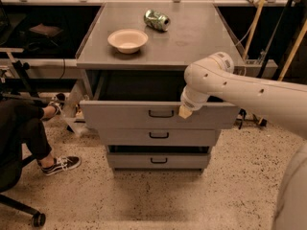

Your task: Open top drawer

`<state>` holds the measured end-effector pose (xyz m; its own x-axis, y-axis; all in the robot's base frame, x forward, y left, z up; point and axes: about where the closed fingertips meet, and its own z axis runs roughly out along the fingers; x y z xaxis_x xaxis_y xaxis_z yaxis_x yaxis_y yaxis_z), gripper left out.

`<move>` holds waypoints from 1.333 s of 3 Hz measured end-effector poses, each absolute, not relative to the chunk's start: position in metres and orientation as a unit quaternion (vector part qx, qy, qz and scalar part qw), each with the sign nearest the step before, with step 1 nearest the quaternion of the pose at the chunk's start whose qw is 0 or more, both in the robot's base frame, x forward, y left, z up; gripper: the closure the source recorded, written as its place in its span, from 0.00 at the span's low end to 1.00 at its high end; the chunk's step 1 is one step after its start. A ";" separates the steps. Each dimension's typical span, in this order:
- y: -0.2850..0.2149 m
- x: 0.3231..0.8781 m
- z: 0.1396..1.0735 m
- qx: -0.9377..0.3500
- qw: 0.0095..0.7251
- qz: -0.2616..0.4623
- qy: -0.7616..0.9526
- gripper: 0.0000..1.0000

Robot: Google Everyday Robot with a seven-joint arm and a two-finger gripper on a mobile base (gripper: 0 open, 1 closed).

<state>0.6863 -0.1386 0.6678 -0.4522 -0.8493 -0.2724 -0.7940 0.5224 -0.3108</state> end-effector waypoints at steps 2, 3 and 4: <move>-0.139 0.680 0.668 -0.482 0.201 -0.068 0.850 1.00; -0.139 0.674 0.669 -0.479 0.202 -0.067 0.852 1.00; -0.139 0.674 0.669 -0.479 0.202 -0.067 0.852 1.00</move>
Offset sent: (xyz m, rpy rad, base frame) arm -0.4692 -0.0947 -0.1506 0.2783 -0.0655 -0.3266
